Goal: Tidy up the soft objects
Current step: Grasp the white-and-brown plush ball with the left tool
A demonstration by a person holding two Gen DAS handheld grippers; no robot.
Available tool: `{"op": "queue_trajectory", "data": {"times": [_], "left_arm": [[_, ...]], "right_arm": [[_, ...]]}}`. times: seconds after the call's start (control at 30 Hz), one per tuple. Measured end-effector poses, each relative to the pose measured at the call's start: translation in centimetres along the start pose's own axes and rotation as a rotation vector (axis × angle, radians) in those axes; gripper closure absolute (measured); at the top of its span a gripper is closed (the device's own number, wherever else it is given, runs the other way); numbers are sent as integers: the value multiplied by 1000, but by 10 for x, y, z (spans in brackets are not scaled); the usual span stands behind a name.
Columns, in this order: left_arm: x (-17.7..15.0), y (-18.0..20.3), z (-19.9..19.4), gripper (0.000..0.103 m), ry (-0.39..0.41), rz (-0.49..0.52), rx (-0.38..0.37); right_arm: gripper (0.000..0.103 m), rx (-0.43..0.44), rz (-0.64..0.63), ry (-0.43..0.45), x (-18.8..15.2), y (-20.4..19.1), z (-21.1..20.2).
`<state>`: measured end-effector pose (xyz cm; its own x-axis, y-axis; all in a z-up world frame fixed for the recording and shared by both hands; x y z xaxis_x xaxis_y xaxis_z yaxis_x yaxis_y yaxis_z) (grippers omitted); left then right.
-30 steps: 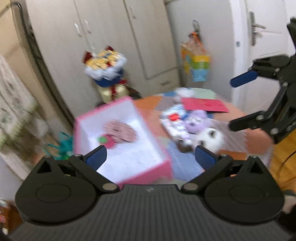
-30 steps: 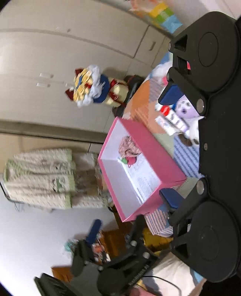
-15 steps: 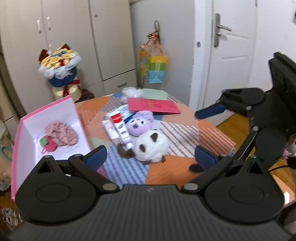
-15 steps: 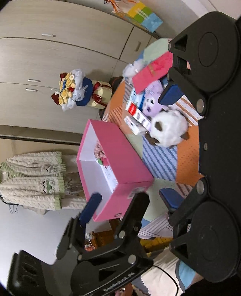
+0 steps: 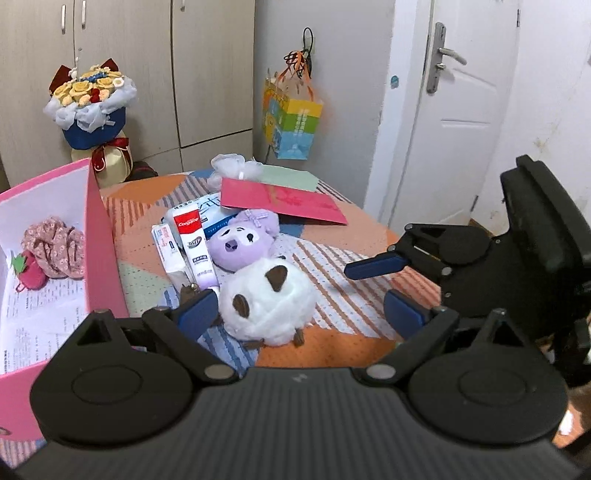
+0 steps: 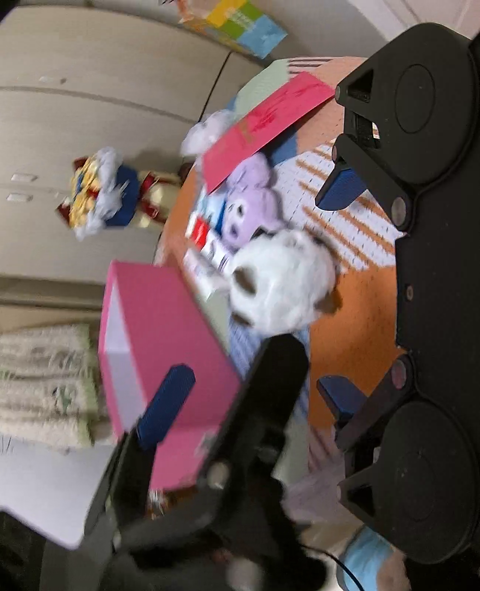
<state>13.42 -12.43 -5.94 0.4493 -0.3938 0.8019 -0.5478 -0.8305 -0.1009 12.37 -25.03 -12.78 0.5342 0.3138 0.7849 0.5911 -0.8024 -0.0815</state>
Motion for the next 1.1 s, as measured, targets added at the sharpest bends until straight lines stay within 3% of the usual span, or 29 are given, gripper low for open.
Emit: {"op": "queue_trajectory", "data": {"times": [0.23, 0.33, 0.4, 0.5, 0.57, 0.6, 0.73, 0.83, 0.97, 1.1], "left_arm": [[-4, -5, 30, 7, 30, -60, 39], [-6, -8, 38, 11, 35, -87, 50], [-8, -10, 44, 15, 15, -113, 18], [-13, -7, 50, 28, 0, -123, 3], [-16, -5, 52, 42, 11, -112, 64], [-17, -5, 52, 45, 17, -109, 87], [-21, -5, 51, 47, 17, -120, 80], [-23, -4, 52, 47, 13, -126, 96], [-24, -4, 52, 47, 7, -141, 105], [-25, -3, 53, 47, 1, -165, 119]], "right_arm": [[7, 82, 80, 34, 0, 8, 21], [8, 66, 105, 30, 1, 13, 30], [9, 46, 118, 37, 0, 14, 33], [10, 36, 138, 74, -2, 15, 34], [10, -14, 165, 118, -3, 16, 31], [11, -25, 173, 125, -3, 18, 32], [15, 31, 213, 119, -6, 17, 39], [18, -12, 196, 122, -7, 14, 44], [30, -50, 223, 167, -8, 16, 42], [32, -72, 211, 181, -10, 12, 42]]}}
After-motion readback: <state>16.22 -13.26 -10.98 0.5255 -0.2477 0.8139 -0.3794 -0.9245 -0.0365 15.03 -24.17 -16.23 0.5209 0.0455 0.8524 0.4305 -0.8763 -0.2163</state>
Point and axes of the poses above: each gripper's, at about its wrist camera, not at the fingertips, and z roughly the way its jaws point, y to its right, x to its top, the point moved 4 cm from there along z, roughly the way its jaws point, and after that the axes turned 15 degrees about x, right-handed, at the moved point
